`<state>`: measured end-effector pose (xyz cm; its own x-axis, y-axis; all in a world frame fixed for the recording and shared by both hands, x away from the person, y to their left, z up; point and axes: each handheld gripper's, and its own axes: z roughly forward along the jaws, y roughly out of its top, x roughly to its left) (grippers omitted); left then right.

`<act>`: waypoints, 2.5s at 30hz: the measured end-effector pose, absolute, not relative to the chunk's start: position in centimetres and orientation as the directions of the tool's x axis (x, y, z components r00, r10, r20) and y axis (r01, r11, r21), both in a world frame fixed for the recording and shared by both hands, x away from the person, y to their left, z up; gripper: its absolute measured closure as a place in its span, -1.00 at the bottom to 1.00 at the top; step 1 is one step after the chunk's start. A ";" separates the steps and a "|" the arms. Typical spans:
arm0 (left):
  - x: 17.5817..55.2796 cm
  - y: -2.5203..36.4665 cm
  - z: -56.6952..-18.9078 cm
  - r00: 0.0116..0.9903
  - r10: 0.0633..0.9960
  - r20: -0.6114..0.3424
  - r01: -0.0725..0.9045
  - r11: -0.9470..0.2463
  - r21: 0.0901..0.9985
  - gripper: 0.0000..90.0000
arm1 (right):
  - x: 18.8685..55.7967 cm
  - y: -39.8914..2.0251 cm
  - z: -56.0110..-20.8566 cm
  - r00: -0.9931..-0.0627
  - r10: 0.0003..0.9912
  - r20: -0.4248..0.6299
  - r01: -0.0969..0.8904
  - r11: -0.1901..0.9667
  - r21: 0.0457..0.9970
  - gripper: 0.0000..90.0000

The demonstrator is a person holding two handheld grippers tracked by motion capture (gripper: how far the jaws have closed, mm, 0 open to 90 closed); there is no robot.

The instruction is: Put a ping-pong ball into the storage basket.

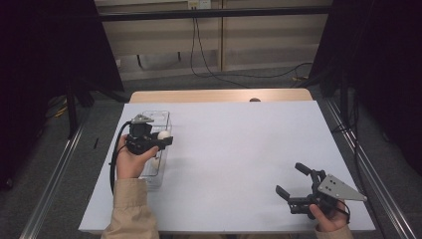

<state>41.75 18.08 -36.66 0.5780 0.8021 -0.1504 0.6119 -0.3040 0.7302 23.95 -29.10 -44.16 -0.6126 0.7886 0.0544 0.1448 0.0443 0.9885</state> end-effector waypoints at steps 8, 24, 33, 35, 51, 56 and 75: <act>41.7 18.9 -36.6 0.559 0.815 -0.153 0.616 -0.285 0.734 0.13 | 24.0 -29.0 -44.2 -0.615 0.787 0.052 0.143 0.047 0.989 -0.97; 41.7 19.4 -36.7 0.540 0.829 -0.143 0.618 -0.276 0.736 0.13 | 24.0 -29.1 -44.2 -0.613 0.789 0.054 0.144 0.044 0.989 -0.97; 41.7 19.6 -36.9 0.530 0.836 -0.144 0.621 -0.267 0.737 0.13 | 24.0 -29.1 -44.2 -0.613 0.788 0.053 0.144 0.045 0.989 -0.97; 41.7 19.7 -36.9 0.532 0.836 -0.137 0.620 -0.274 0.735 0.14 | 24.0 -29.1 -44.2 -0.612 0.789 0.055 0.144 0.043 0.989 -0.97; 41.9 20.3 -37.4 0.503 0.854 -0.130 0.632 -0.261 0.730 0.13 | 24.0 -29.1 -44.2 -0.613 0.788 0.053 0.144 0.045 0.989 -0.97; 41.9 20.3 -37.6 0.499 0.857 -0.128 0.635 -0.261 0.727 0.13 | 24.0 -29.1 -44.2 -0.613 0.788 0.054 0.144 0.044 0.989 -0.97; 42.1 20.4 -38.0 0.487 0.865 -0.123 0.646 -0.261 0.718 0.13 | 24.0 -29.1 -44.2 -0.614 0.788 0.054 0.144 0.044 0.989 -0.97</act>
